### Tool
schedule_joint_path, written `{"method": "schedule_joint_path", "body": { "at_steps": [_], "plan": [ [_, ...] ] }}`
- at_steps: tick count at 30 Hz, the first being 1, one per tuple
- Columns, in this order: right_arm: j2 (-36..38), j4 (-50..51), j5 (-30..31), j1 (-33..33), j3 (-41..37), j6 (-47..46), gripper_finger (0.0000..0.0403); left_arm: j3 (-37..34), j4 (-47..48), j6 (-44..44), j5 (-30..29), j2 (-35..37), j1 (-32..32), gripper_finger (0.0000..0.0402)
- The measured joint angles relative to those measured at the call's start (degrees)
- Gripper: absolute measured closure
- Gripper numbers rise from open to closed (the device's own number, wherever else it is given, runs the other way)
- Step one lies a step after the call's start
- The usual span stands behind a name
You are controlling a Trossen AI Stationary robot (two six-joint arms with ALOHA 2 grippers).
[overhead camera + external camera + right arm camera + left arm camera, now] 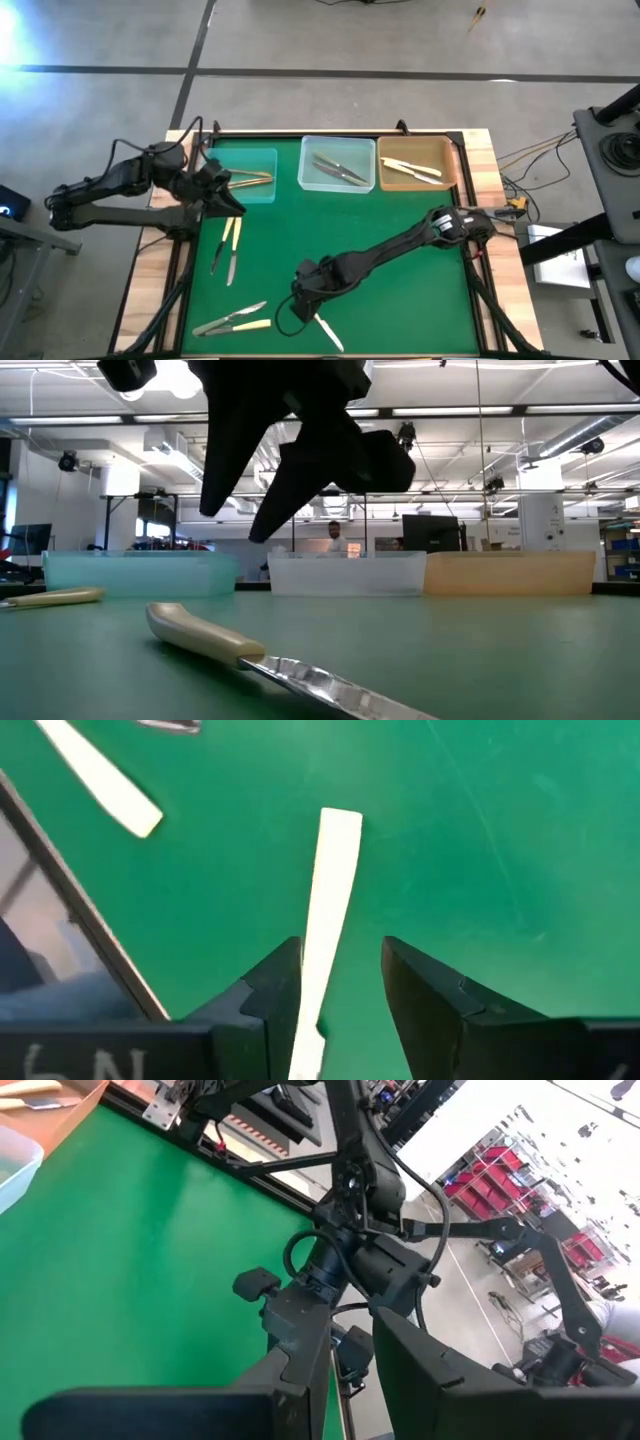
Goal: Sort silverware by color (type)
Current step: Put the yellow knife into the orange bin
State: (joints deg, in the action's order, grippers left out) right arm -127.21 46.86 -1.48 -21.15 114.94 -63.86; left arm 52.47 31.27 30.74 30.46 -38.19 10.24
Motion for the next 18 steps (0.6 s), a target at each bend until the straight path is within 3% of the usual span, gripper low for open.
{"method": "schedule_joint_path", "body": {
  "at_steps": [10,18],
  "plan": [
    [-4.69,0.50,0.56,-1.27,3.40,-8.93,0.0268,0.00,0.02,0.48,0.49,-0.08,-0.07,0.0338],
    [-11.27,5.60,0.68,-2.12,12.79,-9.74,0.0268,0.00,0.02,1.36,0.59,1.28,-0.32,0.0338]
  ]
}}
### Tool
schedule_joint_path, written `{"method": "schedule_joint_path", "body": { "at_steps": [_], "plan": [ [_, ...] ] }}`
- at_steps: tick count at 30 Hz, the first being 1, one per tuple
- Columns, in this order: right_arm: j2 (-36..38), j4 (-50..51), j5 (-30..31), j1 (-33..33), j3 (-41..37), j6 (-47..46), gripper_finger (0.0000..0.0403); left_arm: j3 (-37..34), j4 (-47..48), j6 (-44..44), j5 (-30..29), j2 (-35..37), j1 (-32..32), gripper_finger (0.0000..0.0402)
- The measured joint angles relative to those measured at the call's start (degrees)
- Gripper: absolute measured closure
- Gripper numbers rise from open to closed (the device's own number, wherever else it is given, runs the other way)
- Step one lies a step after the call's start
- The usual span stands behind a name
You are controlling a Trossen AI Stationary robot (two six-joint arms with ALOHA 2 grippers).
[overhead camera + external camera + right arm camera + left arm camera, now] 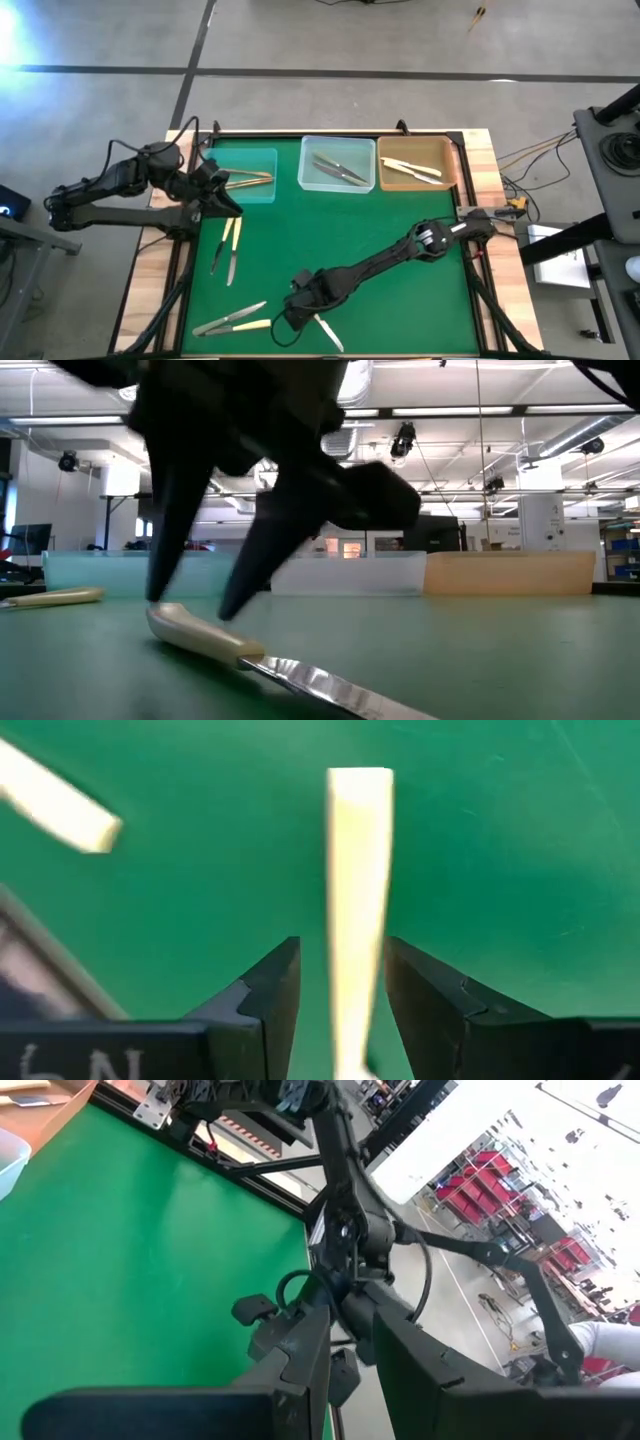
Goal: Sort silverware by color (type)
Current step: Put the yellow knife into the orange bin
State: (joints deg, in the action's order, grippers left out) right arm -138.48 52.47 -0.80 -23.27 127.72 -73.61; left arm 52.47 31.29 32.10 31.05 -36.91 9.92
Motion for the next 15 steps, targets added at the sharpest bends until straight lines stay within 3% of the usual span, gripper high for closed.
{"method": "schedule_joint_path", "body": {
  "at_steps": [5,11,15],
  "plan": [
    [-5.47,9.68,2.72,-0.22,7.46,1.30,0.0268,0.00,0.00,0.02,0.00,0.96,-0.03,0.0338],
    [-7.94,10.99,3.45,-0.47,7.25,5.86,0.0270,0.00,0.02,0.07,0.00,1.73,-0.03,0.0338],
    [-8.28,11.81,3.85,-0.48,7.11,7.01,0.0302,0.00,0.03,0.19,-0.04,1.92,-0.03,0.0338]
  ]
}}
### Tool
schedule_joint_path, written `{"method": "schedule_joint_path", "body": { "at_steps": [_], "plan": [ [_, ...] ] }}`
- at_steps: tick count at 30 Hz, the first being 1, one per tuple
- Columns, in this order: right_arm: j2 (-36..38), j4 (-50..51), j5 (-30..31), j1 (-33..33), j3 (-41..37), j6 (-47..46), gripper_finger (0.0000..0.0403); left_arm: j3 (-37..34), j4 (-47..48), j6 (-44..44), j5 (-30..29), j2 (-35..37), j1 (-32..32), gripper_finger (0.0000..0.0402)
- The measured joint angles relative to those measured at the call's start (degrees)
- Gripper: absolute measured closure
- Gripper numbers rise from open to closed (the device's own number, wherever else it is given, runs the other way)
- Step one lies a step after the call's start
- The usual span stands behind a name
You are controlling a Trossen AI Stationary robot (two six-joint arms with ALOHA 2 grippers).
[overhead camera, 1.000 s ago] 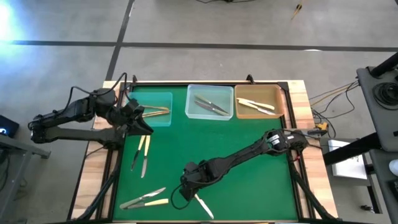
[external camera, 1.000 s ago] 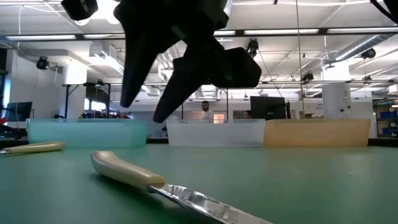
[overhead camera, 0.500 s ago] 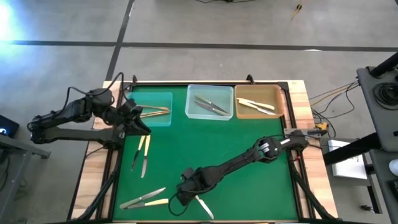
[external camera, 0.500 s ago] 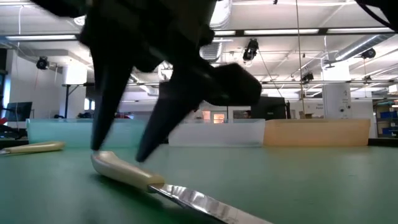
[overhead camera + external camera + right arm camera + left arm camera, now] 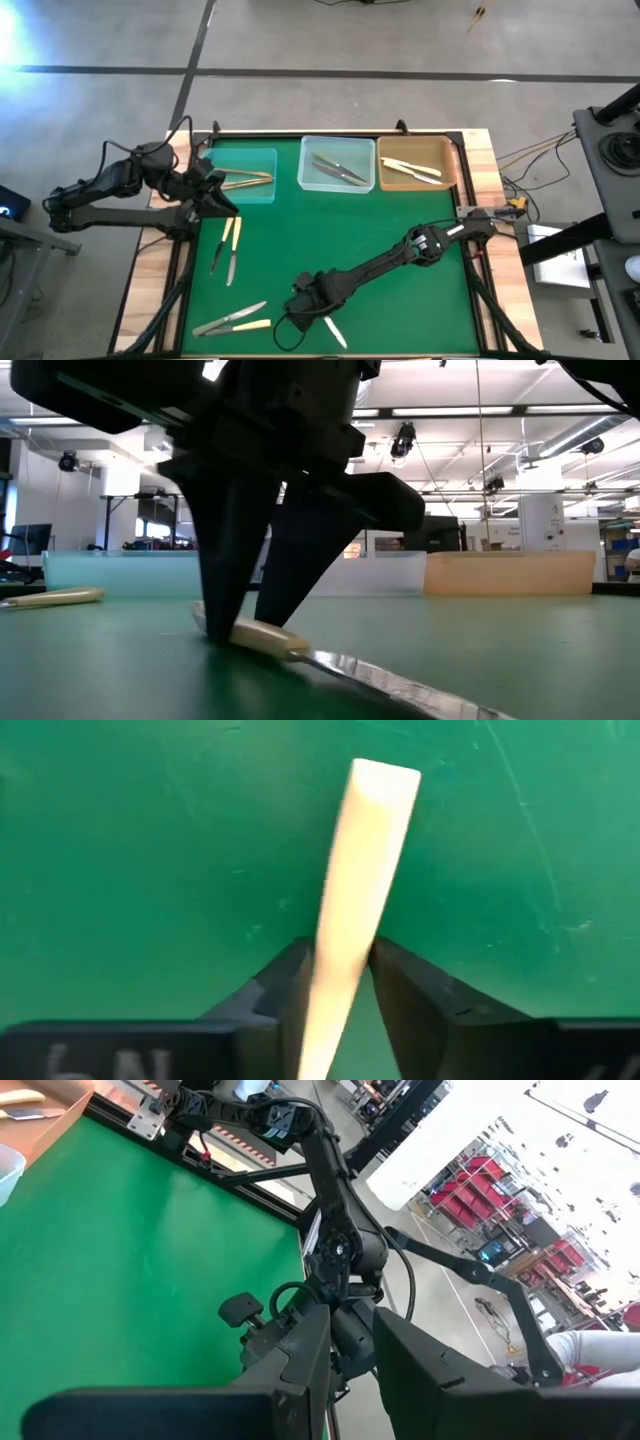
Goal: Sort silverware by color (type)
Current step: Put the yellow knife into the orange bin
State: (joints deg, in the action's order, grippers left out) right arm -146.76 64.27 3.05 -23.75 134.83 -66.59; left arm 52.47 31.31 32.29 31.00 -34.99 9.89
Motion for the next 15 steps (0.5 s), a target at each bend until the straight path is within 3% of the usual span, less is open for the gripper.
{"method": "schedule_joint_path", "body": {
  "at_steps": [4,15],
  "plan": [
    [0.02,0.86,1.07,0.14,-0.10,2.34,0.0361,0.00,0.00,-0.02,-0.28,0.01,0.00,0.0338],
    [4.58,12.46,4.84,0.88,-0.64,6.12,0.0360,0.00,0.00,-0.02,-0.58,-0.10,0.00,0.0338]
  ]
}}
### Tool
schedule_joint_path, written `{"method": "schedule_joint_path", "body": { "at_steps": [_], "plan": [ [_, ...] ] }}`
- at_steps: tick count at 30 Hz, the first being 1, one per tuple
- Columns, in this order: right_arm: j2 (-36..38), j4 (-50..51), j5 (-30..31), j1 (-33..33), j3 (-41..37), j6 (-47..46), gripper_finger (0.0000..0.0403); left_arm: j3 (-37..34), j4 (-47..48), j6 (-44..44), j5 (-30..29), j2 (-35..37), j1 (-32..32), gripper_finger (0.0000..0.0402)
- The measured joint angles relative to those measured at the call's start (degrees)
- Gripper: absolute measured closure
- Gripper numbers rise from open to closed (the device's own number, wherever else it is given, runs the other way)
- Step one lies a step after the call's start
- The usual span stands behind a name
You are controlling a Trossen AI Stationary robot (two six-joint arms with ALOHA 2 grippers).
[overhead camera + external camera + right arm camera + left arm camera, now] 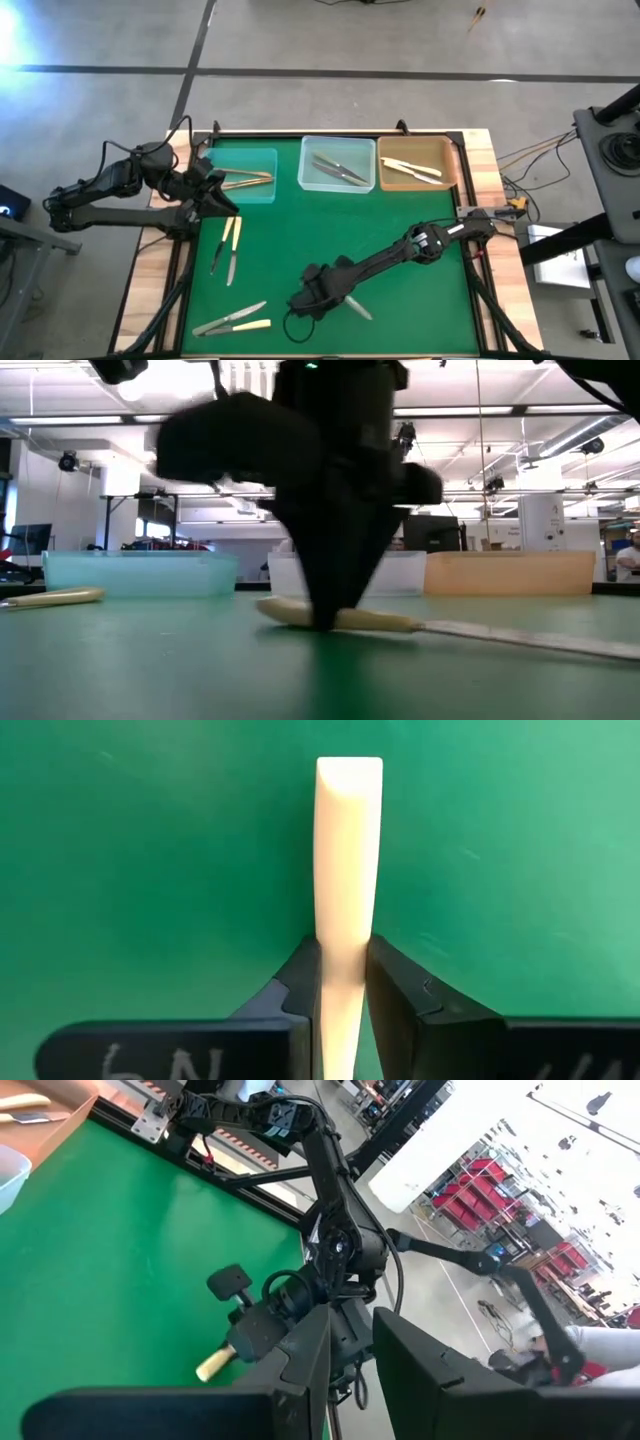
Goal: Sort silverware by color (type)
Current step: Put the yellow knife into the orange bin
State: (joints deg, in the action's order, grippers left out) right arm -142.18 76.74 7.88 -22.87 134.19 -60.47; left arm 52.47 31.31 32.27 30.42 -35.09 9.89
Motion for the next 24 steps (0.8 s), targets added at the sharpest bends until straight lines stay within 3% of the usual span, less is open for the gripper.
{"method": "schedule_joint_path", "body": {
  "at_steps": [5,9,16,24],
  "plan": [
    [6.32,7.00,4.45,0.67,-0.24,0.67,0.0360,0.00,0.00,0.00,-1.36,0.02,-0.02,0.0338],
    [13.38,13.76,11.98,1.05,0.20,0.68,0.0360,0.00,0.01,-0.22,-2.61,-0.04,-0.02,0.0338],
    [23.38,13.35,23.75,5.02,-1.42,7.61,0.0361,0.00,-0.66,-0.22,-5.43,-1.32,-0.02,0.0338],
    [34.35,13.11,26.27,16.33,-14.82,23.03,0.0361,0.02,-3.82,-0.22,-7.48,-4.55,-0.02,0.0338]
  ]
}}
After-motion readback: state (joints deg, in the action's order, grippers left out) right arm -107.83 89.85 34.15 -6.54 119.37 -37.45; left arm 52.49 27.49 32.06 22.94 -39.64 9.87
